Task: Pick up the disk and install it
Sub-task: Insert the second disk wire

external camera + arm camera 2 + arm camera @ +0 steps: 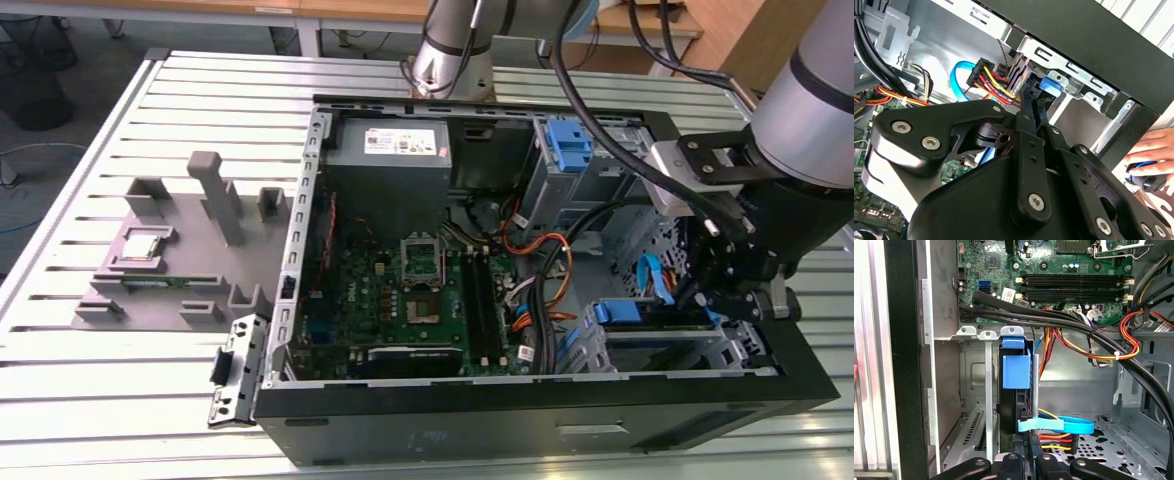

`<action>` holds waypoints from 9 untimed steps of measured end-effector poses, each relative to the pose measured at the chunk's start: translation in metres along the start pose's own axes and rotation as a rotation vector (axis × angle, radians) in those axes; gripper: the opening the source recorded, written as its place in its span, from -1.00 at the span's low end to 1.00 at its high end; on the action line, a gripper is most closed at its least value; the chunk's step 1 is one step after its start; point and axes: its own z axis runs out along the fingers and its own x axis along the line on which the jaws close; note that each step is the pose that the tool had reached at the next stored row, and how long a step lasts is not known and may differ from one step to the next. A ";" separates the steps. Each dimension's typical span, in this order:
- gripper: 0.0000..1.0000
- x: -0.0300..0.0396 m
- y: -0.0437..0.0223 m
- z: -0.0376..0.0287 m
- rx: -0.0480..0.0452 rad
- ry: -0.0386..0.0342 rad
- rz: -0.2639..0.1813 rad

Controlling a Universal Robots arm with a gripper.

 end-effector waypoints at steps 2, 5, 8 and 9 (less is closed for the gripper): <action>-0.68 0.0000 0.0000 0.0000 0.0000 0.0000 0.000; -0.68 0.0000 0.0000 0.0001 0.0000 0.0000 0.000; -0.65 0.0000 0.0001 0.0009 0.0000 -0.0014 0.000; -0.53 0.0000 0.0001 0.0006 0.0000 -0.0007 0.000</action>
